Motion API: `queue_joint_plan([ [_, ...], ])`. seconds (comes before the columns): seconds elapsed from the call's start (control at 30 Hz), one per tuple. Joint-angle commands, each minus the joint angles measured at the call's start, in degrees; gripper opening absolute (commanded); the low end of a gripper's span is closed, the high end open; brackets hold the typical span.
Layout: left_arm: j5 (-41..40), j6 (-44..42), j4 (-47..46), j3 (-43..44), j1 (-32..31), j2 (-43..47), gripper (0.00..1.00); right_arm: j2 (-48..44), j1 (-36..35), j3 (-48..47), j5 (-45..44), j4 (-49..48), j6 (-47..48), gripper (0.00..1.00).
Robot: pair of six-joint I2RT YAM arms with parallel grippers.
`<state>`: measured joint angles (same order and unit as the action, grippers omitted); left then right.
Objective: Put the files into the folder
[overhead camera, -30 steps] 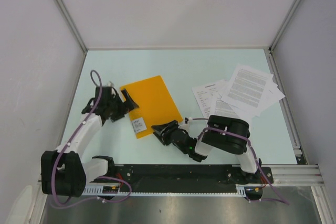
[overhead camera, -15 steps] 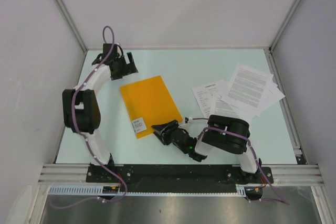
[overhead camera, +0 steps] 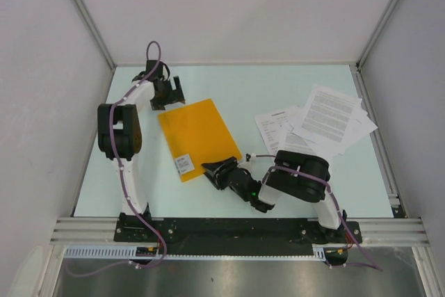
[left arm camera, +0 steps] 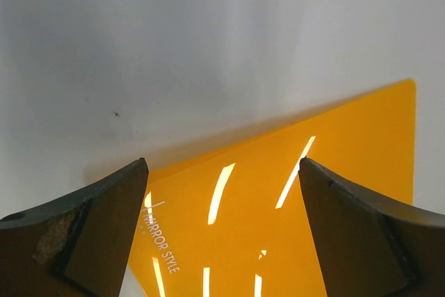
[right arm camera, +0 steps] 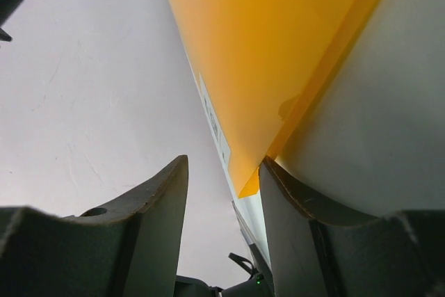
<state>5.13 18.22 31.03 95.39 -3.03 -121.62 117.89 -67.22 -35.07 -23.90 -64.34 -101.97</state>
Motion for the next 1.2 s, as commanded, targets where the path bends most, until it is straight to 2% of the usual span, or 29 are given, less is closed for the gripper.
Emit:
queue_joint_plan([
  [0.0, 1.73, 1.73, 1.67, -2.14, -0.49, -0.46, 0.95, 2.62, 1.48, 1.06, -0.36, 2.64, -0.77, 0.5],
  [0.13, 4.88, 2.61, 2.11, -3.9, -0.75, -0.2, 0.95, 1.3, 2.01, 0.79, -1.32, 3.42, 1.42, 0.49],
  [0.27, 7.26, 3.66, -0.43, -9.15, -1.37, 3.23, 0.95, 0.85, 2.88, -0.09, -1.24, 4.48, 4.06, 0.49],
  [0.47, 7.01, 3.23, -0.88, -11.81, -1.98, 6.04, 0.95, 1.56, 3.32, -1.93, -1.15, 4.39, 6.26, 0.47],
  [0.57, 7.18, 3.05, -0.79, -12.34, -1.98, 6.75, 0.94, 0.42, 3.41, -2.02, -2.11, 4.92, 9.15, 0.42],
  [0.67, 6.74, 3.14, 0.43, -10.94, -1.98, 7.89, 0.95, -2.21, 2.8, -1.93, -3.25, 6.15, 15.21, 0.28],
  [0.7, 6.13, 3.14, 1.4, -8.76, -1.98, 8.5, 0.95, -3.09, 2.54, -1.93, -4.74, 7.72, 17.31, 0.19],
  [0.83, 4.02, 4.97, 6.58, -2.77, -1.98, 13.05, 0.99, -8.71, 1.65, -2.02, -8.7, 10.19, 33.3, 0.03],
  [0.87, 3.49, 5.86, 9.2, -1.02, -1.98, 14.82, 1.0, -10.12, 1.31, -2.02, -9.84, 11.41, 40.55, 0.0],
  [0.93, 1.56, 8.92, 12.72, 0.4, -1.98, 19.98, 1.0, -13.9, 0.95, -2.46, -12.65, 13.97, 49.45, 0.0],
  [0.97, 1.12, 10.16, 16.22, 0.84, -1.9, 21.94, 1.0, -14.87, 0.86, -2.81, -13.36, 14.67, 57.68, 0.0],
  [1.07, 0.93, 14.99, 21.0, -1.95, -1.89, 30.9, 0.99, -17.77, -0.19, -3.16, -13.1, 13.19, 72.13, 0.0],
  [1.1, 1.64, 16.48, 21.7, -3.18, -1.89, 33.7, 1.0, -18.21, -0.97, -3.51, -13.54, 12.49, 80.62, 0.0],
  [1.13, 2.77, 19.81, 21.62, -4.94, -1.89, 36.34, 1.0, -18.74, -1.33, -3.78, -14.32, 12.22, 83.57, 0.0],
  [1.17, 6.44, 21.75, 20.14, -10.35, -1.89, 42.55, 1.0, -18.66, -1.77, -4.13, -14.51, 11.78, 87.35, 0.0],
])
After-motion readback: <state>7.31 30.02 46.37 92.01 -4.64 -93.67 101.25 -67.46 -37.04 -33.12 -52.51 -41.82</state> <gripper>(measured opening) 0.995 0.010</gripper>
